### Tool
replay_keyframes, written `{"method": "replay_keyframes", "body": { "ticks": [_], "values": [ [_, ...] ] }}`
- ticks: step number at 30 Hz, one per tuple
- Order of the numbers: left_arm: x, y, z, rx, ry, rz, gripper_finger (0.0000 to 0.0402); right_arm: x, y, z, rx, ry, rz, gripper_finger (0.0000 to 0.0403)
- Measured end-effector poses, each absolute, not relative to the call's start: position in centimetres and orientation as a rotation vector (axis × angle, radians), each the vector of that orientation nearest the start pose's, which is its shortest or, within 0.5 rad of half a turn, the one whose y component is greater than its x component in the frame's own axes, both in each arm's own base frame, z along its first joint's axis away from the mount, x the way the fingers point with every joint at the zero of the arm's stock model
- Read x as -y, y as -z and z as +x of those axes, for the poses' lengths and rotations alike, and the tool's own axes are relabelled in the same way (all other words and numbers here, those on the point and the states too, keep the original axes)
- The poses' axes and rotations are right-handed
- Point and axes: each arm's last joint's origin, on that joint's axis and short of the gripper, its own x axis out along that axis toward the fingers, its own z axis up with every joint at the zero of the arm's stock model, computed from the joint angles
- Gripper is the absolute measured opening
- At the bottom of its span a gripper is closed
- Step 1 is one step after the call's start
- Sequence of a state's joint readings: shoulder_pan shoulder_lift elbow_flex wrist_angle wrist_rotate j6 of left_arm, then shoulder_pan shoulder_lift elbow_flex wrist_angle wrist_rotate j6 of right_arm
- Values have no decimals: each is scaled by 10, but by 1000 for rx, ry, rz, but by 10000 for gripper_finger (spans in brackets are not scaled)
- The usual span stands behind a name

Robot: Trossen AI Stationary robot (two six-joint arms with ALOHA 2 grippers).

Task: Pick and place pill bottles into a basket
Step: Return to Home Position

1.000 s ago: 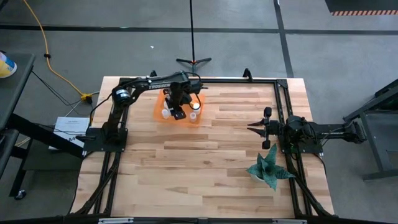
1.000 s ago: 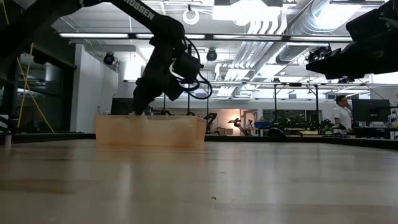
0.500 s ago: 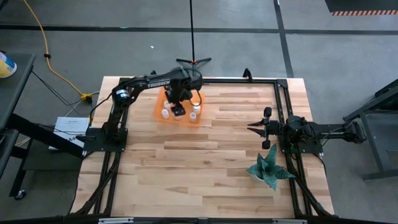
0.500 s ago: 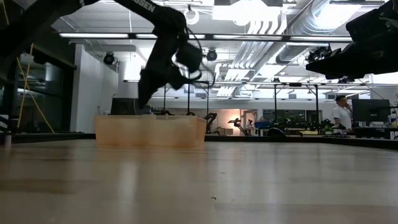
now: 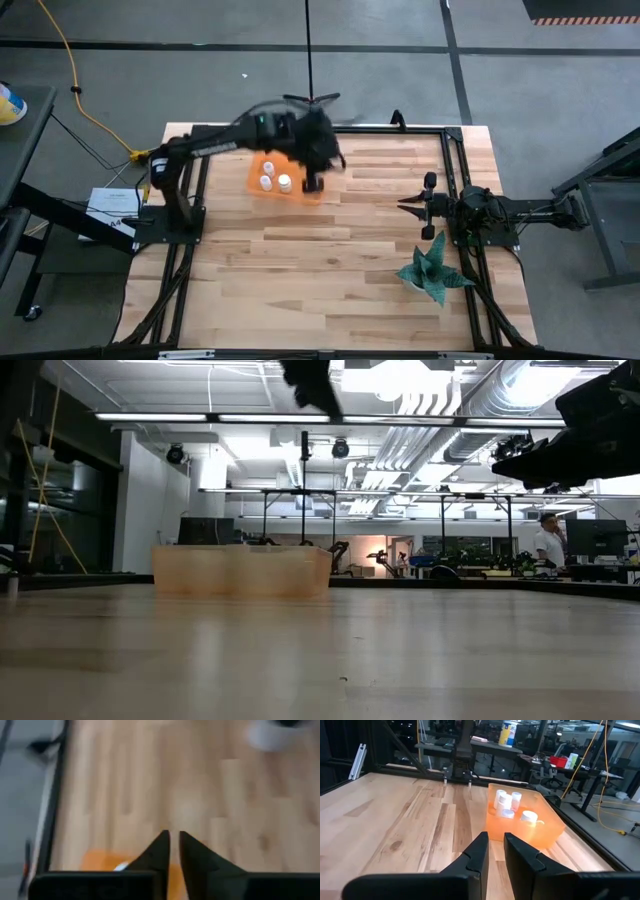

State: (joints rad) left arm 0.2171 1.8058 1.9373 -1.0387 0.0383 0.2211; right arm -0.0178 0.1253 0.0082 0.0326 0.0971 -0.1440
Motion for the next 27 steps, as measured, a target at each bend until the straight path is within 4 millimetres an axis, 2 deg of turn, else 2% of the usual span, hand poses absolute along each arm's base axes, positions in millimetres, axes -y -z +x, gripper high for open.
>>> {"method": "replay_keyframes", "body": {
  "ticks": [2, 4, 8, 10, 13, 15, 19, 23, 27],
  "values": [
    [-58, -376, 371, -901, 38, 152, 49, 5, -159, 105, -92, 109, -137, 52],
    [-45, -378, 371, -885, 108, 163, 24, 5, -159, 105, -94, 105, -136, 49],
    [-32, -376, 368, -791, 136, 174, 24, 4, -159, 105, -97, 88, -124, 46],
    [-26, -361, 367, -747, 117, 167, 42, 4, -158, 105, -102, 73, -101, 48],
    [-18, -321, 363, -685, 84, 191, 70, 3, -157, 105, -111, 58, -85, 50],
    [-14, -296, 354, -656, 67, 200, 73, 3, -157, 106, -117, 58, -77, 52],
    [-10, -265, 318, -554, 38, 178, 46, 3, -156, 106, -127, 59, -61, 52],
    [-8, -233, 269, -428, 15, 130, 22, 3, -154, 107, -143, 60, -65, 47],
    [-6, -220, 218, -274, -2, 98, 23, 3, -153, 108, -158, 64, -79, 48]
  ]
}}
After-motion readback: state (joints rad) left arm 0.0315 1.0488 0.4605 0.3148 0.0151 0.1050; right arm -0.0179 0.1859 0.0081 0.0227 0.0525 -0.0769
